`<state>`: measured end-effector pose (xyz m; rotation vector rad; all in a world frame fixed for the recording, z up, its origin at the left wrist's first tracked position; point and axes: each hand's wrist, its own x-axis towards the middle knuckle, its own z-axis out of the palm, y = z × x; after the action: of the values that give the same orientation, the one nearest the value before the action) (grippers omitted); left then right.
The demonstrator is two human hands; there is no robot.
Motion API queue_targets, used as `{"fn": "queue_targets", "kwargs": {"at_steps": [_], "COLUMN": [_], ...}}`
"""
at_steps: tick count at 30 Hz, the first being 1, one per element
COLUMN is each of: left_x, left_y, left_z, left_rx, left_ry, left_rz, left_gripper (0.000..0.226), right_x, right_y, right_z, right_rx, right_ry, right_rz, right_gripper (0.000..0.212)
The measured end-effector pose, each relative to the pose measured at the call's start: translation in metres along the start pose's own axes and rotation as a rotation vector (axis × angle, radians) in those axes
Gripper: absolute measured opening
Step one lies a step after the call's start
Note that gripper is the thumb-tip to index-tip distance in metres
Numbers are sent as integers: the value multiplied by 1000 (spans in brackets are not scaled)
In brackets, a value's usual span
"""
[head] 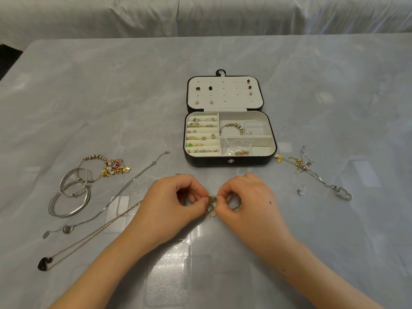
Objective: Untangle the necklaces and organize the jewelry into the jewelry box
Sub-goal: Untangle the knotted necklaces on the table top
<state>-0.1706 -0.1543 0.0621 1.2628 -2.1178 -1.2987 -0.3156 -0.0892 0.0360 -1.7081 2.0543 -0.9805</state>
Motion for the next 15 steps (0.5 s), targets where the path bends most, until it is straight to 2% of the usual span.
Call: {"fn": "queue_targets", "kwargs": {"at_steps": [4,8,15], "left_x": [0,1,1], "left_y": [-3,-4,-5], "left_z": [-2,-3,-3], "left_rx": [-105,-158,-195], "left_ry": [5,-11,2], "left_rz": [6,10,-16], "left_gripper": [6,25,10], "right_x": [0,0,-1], "right_y": [1,-2,-3], "right_z": [-2,-4,-5], "right_rx": [16,49,26], "right_ry": [-43,-97,-166], "right_rz": [68,97,98], "right_gripper": [8,7,13]}}
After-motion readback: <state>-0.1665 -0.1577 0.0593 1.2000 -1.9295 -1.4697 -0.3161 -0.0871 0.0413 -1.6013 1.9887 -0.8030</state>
